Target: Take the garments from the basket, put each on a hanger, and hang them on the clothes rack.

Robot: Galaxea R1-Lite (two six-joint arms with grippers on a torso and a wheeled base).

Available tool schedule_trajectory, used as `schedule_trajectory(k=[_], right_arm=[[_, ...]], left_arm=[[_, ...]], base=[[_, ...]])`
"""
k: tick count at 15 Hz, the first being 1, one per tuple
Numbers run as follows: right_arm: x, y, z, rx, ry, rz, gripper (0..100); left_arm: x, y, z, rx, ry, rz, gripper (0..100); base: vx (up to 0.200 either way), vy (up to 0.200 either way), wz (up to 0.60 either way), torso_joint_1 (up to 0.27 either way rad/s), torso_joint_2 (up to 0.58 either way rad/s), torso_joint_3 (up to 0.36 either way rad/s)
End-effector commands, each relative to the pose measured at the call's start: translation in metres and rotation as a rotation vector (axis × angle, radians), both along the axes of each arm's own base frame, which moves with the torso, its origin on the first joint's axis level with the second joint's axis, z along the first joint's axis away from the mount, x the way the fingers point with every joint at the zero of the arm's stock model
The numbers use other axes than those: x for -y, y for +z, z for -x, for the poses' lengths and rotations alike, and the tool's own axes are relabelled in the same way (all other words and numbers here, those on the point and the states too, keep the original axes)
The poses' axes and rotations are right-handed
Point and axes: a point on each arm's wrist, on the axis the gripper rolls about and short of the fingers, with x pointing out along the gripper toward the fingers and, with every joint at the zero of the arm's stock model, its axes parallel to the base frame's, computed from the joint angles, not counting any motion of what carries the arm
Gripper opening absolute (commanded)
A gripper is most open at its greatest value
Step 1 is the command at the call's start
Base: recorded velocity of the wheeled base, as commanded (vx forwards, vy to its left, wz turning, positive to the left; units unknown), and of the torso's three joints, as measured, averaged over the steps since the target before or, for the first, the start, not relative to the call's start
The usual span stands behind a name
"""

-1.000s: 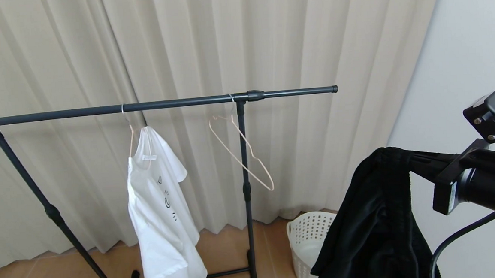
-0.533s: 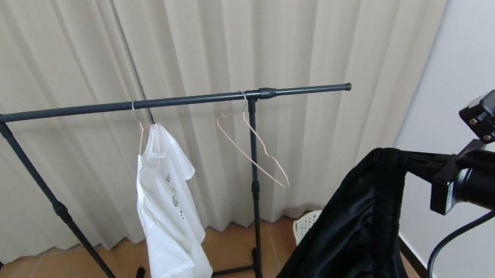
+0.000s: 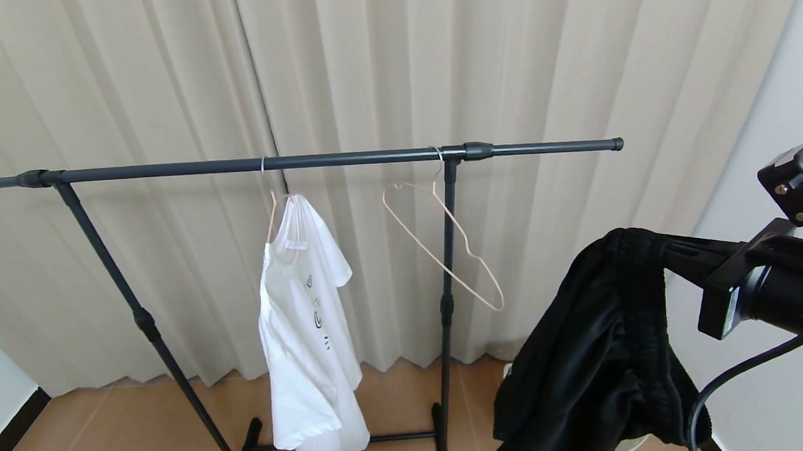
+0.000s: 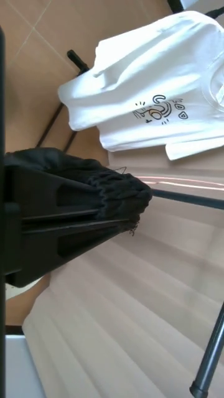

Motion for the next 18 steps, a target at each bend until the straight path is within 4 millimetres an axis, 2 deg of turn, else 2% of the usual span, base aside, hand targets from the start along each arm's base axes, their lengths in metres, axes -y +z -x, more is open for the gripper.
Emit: schedule_trajectory(k=[1,4,5,8,10,12,13,14,15,18], right_arm=[[0.000,-0.001,-0.001,-0.002,-0.002,0.002,0],[-0.004,0.004,0.000,0.001,-0.053,0.019,0],[-0.013,0.005,0.000,-0.033,-0.051,0.042,0],[-0.032,0.014,0.001,-0.220,-0.053,0.021,0],[-0.039,0.023,-0.005,-0.302,-0.126,-0.021,0],[-0.047,0.025,-0.015,-0.338,-0.164,-0.061,0],[-0.057,0.025,-0.019,-0.359,-0.158,-0.099,0],[-0.062,0.023,-0.020,-0.376,-0.159,-0.119,0],[-0.074,0.022,-0.022,-0.401,-0.154,-0.146,0],[-0.092,0.021,-0.033,-0.410,-0.217,-0.204,0]], left_arm=[[0.000,0.000,0.000,-0.003,-0.003,-0.009,100],[0.000,0.000,-0.004,-0.066,-0.003,-0.101,100],[0.000,0.006,-0.009,-0.121,-0.009,-0.099,100],[0.001,0.046,-0.038,-0.302,-0.025,0.027,100],[0.004,0.063,-0.059,-0.399,-0.079,0.102,100],[0.018,0.084,-0.089,-0.515,-0.187,0.190,100],[0.034,0.104,-0.117,-0.572,-0.235,0.226,100],[0.040,0.109,-0.126,-0.586,-0.251,0.224,100],[0.060,0.116,-0.147,-0.642,-0.319,0.209,100],[0.101,0.111,-0.173,-0.754,-0.385,0.185,100]], base=[[0.000,0.000,0.00,0.000,0.00,0.000],[0.000,0.000,0.00,0.000,0.00,0.000],[0.000,0.000,0.00,0.000,0.00,0.000],[0.000,0.000,0.00,0.000,0.00,0.000],[0.000,0.000,0.00,0.000,0.00,0.000],[0.000,0.000,0.00,0.000,0.00,0.000],[0.000,0.000,0.00,0.000,0.00,0.000],[0.000,0.000,0.00,0.000,0.00,0.000],[0.000,0.000,0.00,0.000,0.00,0.000],[0.000,0.000,0.00,0.000,0.00,0.000]])
